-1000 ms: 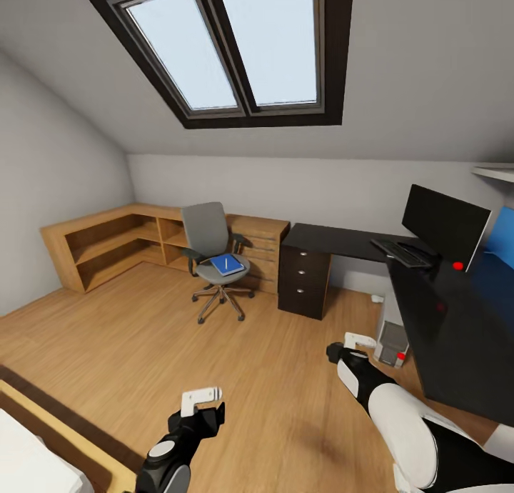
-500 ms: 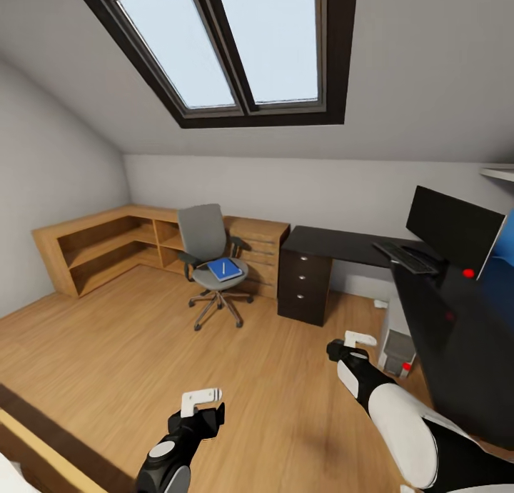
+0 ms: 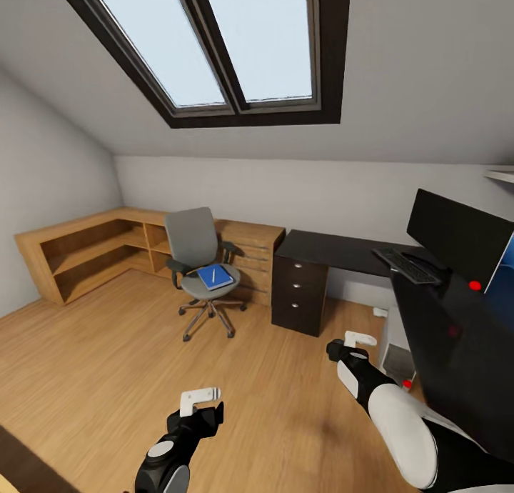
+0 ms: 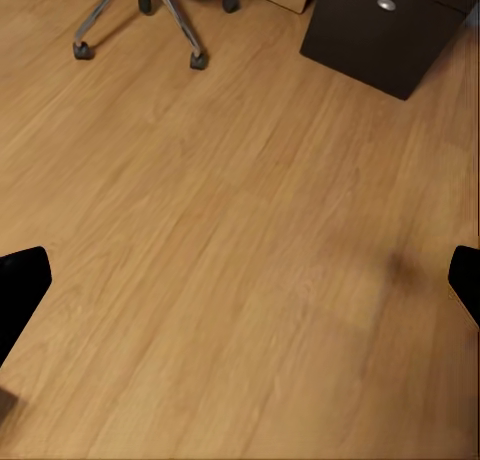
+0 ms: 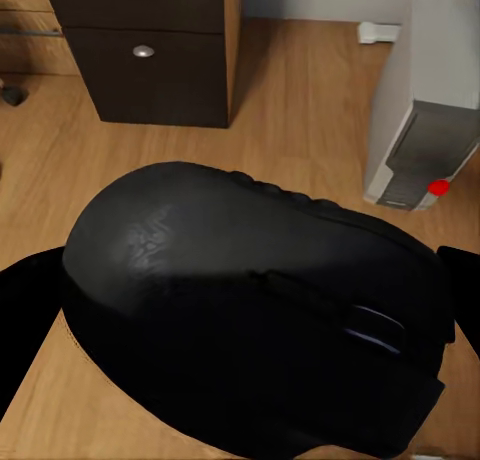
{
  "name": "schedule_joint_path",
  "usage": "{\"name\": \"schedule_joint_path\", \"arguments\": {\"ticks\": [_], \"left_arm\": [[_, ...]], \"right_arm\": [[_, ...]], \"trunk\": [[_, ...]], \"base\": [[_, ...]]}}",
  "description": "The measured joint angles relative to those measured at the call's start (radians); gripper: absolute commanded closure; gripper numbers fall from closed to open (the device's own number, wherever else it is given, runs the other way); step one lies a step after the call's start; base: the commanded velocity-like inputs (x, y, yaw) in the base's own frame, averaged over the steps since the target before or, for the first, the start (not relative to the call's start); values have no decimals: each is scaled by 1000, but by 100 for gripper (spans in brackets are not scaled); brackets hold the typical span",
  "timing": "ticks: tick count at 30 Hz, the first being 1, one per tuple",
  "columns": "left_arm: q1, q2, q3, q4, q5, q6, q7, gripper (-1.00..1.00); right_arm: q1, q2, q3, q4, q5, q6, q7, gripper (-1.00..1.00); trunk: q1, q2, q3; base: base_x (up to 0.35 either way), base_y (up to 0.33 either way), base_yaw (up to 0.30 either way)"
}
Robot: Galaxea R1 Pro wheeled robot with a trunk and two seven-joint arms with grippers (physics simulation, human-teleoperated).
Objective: In the bedroom, organize the workspace by keeping the computer under the desk, ensuring the monitor is on the desk, placing the keyboard on the desk next to the monitor, placing the mouse on the desk next to the keyboard, moving the folder from the swivel chair onto the desk next to the mouse, stacking the notebook on top of the folder with the pen on top of the notebook, and positioning the swivel chair next to the desk.
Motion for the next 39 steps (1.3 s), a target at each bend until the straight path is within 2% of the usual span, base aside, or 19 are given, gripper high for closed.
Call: {"name": "schedule_joint_path", "arguments": {"ticks": [8,22,24,26,28,33,34,35,38,39], "left_arm": [[0,0,0,0,0,0,-1,-100],[0,-1,-1,1,2,1,-1,-100],[0,-2,-1,3,2,1,0,-100],[0,-3,-2,4,2,1,1,-100],[0,-3,-2,4,2,2,1,-100],[0,-3,-2,4,2,2,1,-100],[0,-3,-2,4,2,2,0,-100],[0,-3,-2,4,2,2,0,-100],[0,-4,-2,4,2,1,1,-100],[0,-4,-2,4,2,1,1,-100]], "right_arm": [[0,1,0,-2,1,-4,-2,100],[0,4,1,-7,-1,-28,-3,100],[0,4,1,-9,-1,-24,-3,100],[-1,4,-3,-36,-4,36,-2,100],[1,3,-4,-108,-8,148,1,100],[45,3,-4,-288,-34,303,1,100],[115,12,-5,-448,-60,390,0,100],[149,21,-5,-521,-71,413,0,100],[321,73,-2,-844,-94,483,1,100],[348,80,2,-882,-96,489,2,100]], "trunk": [[0,0,12],[0,0,22],[0,0,22],[0,0,22],[0,0,22],[0,0,22],[0,0,22],[0,0,22],[0,0,22],[0,0,22]], "base": [[236,-147,49],[313,35,101],[330,10,2],[330,2,0],[330,1,0],[330,0,0],[330,0,0],[330,0,0],[330,0,0],[330,0,0]]}}
